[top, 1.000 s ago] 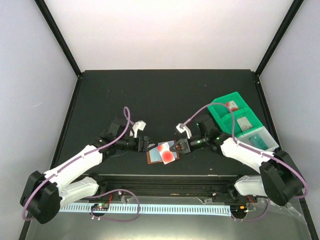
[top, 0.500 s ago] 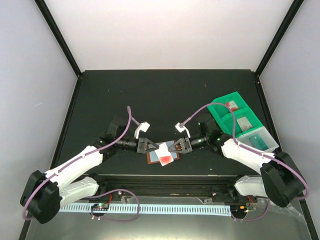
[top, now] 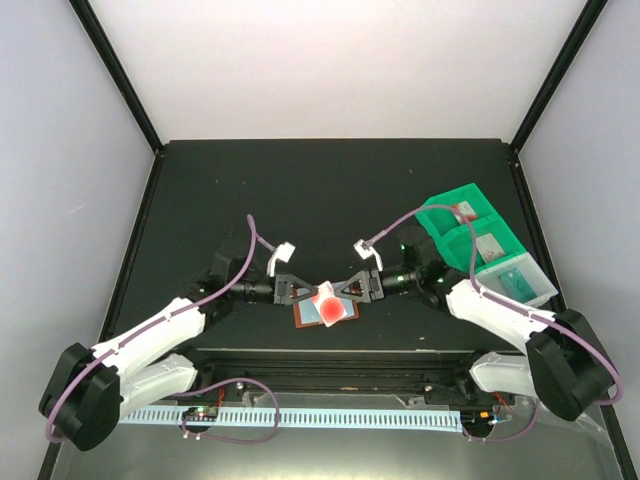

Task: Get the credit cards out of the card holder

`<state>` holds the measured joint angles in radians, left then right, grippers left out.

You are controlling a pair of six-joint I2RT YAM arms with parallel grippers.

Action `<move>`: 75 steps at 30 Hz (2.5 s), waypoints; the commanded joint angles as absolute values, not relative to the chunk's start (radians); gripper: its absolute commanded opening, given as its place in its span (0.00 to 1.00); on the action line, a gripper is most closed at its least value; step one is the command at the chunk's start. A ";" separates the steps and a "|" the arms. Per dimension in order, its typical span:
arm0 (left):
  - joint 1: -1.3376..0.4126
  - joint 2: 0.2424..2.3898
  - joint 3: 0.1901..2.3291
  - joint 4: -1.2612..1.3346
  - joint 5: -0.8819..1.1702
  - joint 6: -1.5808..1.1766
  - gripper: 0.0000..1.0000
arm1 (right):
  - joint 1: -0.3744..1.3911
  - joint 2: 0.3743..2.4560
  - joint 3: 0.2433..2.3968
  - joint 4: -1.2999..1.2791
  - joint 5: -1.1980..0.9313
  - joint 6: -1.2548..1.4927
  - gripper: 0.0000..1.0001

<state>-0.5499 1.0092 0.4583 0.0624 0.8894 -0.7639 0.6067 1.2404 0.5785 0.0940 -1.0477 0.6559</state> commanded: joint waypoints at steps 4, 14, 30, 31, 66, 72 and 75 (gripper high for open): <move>-0.541 0.931 0.454 0.138 0.697 -0.919 0.02 | 0.607 1.180 0.459 0.477 -0.918 1.012 0.53; -0.543 0.839 0.405 0.317 0.527 -1.099 0.02 | 0.612 1.107 0.412 0.562 -0.746 1.144 0.66; -0.543 0.653 0.283 0.369 0.299 -1.287 0.02 | 0.680 1.203 0.445 0.792 -0.633 1.295 0.34; -0.542 0.640 0.276 0.362 0.290 -1.295 0.01 | 0.686 1.210 0.450 0.802 -0.629 1.302 0.33; -0.544 0.466 0.206 0.316 0.183 -1.368 0.02 | 0.801 1.408 0.559 0.951 -0.598 1.367 0.10; -0.544 0.482 0.202 0.337 0.200 -1.372 0.02 | 0.799 1.416 0.554 0.972 -0.599 1.370 0.01; -0.544 0.476 0.199 0.326 0.205 -1.371 0.05 | 0.800 1.416 0.545 0.980 -0.597 1.369 0.01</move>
